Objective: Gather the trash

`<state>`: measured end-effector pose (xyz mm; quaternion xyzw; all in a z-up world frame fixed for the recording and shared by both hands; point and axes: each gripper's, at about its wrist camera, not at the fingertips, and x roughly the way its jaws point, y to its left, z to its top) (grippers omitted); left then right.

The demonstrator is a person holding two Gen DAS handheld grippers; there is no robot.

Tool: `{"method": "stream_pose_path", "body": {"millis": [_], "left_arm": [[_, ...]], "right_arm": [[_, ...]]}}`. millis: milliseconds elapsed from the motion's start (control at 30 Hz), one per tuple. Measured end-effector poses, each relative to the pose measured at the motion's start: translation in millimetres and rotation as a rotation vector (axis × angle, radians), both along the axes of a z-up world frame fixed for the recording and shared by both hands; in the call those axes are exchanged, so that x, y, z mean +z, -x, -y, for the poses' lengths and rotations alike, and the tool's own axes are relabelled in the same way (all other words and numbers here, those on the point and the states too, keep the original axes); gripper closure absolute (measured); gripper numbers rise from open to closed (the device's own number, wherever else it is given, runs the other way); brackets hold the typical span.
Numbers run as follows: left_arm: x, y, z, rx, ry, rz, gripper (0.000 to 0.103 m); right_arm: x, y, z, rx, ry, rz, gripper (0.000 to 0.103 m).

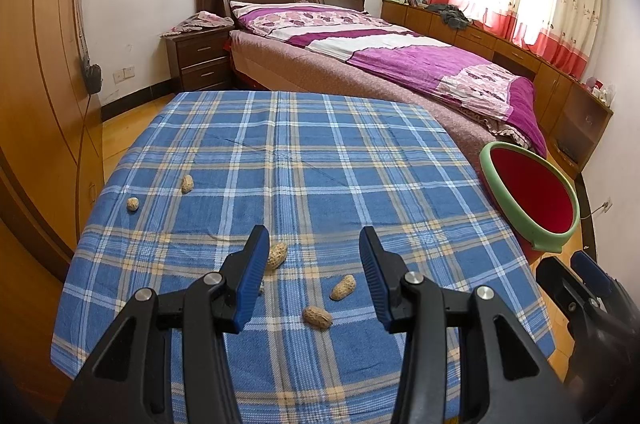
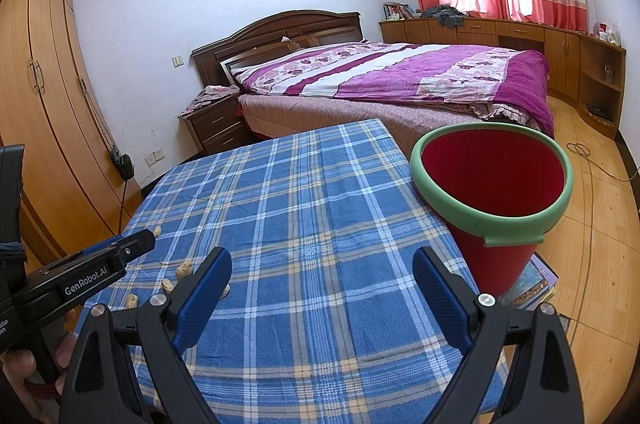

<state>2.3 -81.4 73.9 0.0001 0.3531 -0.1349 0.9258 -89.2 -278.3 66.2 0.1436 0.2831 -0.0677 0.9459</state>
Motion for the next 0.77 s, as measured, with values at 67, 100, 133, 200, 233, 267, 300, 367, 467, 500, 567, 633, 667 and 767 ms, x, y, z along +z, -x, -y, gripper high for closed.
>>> {"method": "stream_pose_path", "body": {"millis": [67, 100, 133, 200, 233, 267, 300, 367, 467, 500, 567, 633, 667, 767], "left_arm": [[0.2, 0.1, -0.2, 0.0, -0.001, 0.0, 0.056], [0.1, 0.0, -0.1, 0.0, -0.001, 0.001, 0.056], [0.3, 0.2, -0.2, 0.001, -0.002, 0.002, 0.056], [-0.2, -0.6, -1.8, 0.003, -0.003, 0.004, 0.056], [-0.3, -0.1, -3.1, 0.005, -0.004, 0.006, 0.056], [-0.6, 0.4, -4.4, 0.007, -0.005, 0.007, 0.056], [-0.5, 0.5, -5.3, 0.009, -0.006, 0.009, 0.056], [-0.4, 0.5, -7.5, 0.013, -0.006, 0.013, 0.056], [-0.4, 0.7, -7.0, 0.018, -0.009, 0.017, 0.056], [-0.4, 0.6, -7.2, 0.02, -0.01, 0.019, 0.056], [-0.3, 1.5, -6.5, 0.023, -0.013, 0.022, 0.056], [-0.2, 1.7, -6.7, 0.028, -0.016, 0.027, 0.056], [-0.2, 1.5, -7.1, 0.032, -0.019, 0.03, 0.056], [-0.5, 1.0, -7.1, 0.039, -0.025, 0.034, 0.056]], "right_arm": [[0.1, 0.0, 0.0, 0.0, 0.0, 0.0, 0.009], [0.1, 0.0, 0.1, 0.0, 0.0, 0.0, 0.009], [0.0, 0.0, 0.1, 0.0, 0.0, 0.0, 0.009], [0.1, 0.0, 0.2, 0.0, -0.001, 0.001, 0.009], [0.2, 0.0, 0.2, -0.001, 0.0, 0.001, 0.009], [0.3, 0.0, -0.1, -0.001, 0.0, 0.001, 0.009], [0.2, 0.0, 0.3, -0.001, 0.0, 0.001, 0.009], [0.5, 0.1, -0.3, -0.001, -0.001, 0.003, 0.009], [0.7, 0.5, -1.2, -0.001, -0.001, 0.004, 0.009], [0.8, 0.5, -1.6, -0.001, -0.001, 0.004, 0.009], [0.9, 0.5, -1.7, -0.001, -0.001, 0.003, 0.009], [0.8, 0.5, -1.7, 0.0, -0.001, 0.004, 0.009], [0.7, 0.5, -1.2, -0.001, -0.001, 0.003, 0.009], [0.5, 0.5, -1.1, -0.001, -0.002, 0.003, 0.009]]}}
